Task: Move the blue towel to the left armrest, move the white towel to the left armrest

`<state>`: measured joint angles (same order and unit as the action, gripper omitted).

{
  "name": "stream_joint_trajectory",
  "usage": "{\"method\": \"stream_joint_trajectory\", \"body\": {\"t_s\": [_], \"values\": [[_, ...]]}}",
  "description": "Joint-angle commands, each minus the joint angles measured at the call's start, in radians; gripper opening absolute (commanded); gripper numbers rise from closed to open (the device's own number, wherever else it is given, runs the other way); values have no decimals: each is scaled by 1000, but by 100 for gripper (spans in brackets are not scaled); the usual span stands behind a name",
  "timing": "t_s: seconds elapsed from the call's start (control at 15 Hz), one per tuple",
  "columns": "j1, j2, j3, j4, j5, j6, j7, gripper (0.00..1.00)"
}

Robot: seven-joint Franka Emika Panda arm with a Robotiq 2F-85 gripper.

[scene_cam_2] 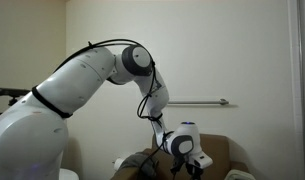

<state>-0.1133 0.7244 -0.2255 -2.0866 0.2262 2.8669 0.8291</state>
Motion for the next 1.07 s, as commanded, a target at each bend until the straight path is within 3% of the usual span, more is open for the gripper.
{"method": "stream_joint_trajectory", "body": {"t_s": [0.0,0.27,0.6,0.73,1.0], "values": [[61,-110,-5,-170,-4,100,-73,3],[184,-191,-23,-347,-24,194,-133,3],[399,-343,-79,-579,-11,312,-168,3],[532,-411,-150,-663,3,347,-166,3],[881,-471,-389,-782,2,452,-137,3]]}}
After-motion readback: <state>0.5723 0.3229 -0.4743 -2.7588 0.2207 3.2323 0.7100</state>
